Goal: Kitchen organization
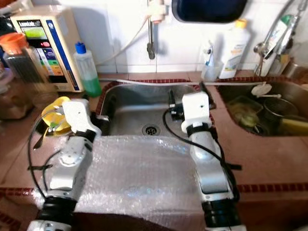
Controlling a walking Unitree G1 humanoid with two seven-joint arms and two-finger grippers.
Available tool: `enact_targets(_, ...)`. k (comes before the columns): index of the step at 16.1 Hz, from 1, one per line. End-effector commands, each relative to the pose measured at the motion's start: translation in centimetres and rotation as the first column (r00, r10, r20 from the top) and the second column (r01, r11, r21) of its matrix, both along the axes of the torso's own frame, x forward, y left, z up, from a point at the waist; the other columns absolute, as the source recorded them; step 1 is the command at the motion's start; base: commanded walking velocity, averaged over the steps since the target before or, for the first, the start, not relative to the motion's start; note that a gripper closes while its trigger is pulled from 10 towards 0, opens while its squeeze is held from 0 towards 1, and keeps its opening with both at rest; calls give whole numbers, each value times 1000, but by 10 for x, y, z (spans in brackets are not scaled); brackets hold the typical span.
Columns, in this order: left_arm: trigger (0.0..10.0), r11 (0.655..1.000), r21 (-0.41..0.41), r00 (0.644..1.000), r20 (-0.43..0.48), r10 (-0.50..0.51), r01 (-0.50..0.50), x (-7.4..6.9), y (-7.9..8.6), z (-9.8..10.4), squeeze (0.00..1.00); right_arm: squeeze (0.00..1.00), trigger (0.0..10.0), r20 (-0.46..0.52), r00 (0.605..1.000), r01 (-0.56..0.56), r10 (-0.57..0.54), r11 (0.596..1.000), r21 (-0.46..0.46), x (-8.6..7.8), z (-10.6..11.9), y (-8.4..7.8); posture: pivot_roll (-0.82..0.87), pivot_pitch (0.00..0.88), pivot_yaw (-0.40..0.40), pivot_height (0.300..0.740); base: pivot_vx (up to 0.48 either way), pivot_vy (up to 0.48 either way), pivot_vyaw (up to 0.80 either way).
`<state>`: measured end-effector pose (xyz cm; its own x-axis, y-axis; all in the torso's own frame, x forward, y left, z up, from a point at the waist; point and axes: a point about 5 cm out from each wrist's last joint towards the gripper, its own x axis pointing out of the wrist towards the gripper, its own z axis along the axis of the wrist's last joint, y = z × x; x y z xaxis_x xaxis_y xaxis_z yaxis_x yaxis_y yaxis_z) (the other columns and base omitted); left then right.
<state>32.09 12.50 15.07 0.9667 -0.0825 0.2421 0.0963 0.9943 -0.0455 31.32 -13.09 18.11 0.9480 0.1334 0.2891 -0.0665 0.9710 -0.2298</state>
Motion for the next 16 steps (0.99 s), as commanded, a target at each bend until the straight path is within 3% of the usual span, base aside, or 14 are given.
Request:
enact_targets(1, 10000, 995, 49, 995, 50, 82, -84, 0, 15, 8, 0, 0, 10000, 9, 999, -31, 31, 1000, 4, -1, 3, 7, -29, 0, 29, 740, 0, 0, 0)
enact_targets(4, 10000, 983, 74, 984, 72, 160, -165, 0, 28, 12, 0, 0, 10000, 7, 999, -49, 49, 999, 8, -2, 4, 9, -27, 0, 25, 740, 0, 0, 0)
enact_targets(10, 10000, 960, -86, 963, -49, 263, -267, -8, 50, -8, 0, 0, 10000, 0, 998, -64, 64, 998, 2, -2, 3, 8, -24, 0, 7, 740, 0, 0, 0)
enact_targets(13, 10000, 972, -78, 975, -32, 220, -222, -10, 44, -8, 0, 0, 10000, 1, 997, -74, 74, 997, 0, -2, 4, 10, -20, 0, 2, 740, 0, 0, 0)
enact_targets(16, 10000, 994, -25, 994, 13, 109, -109, -22, 36, -12, 0, 0, 10000, -1, 997, -77, 77, 997, -1, -1, 4, 10, -18, 0, 2, 740, 0, 0, 0)
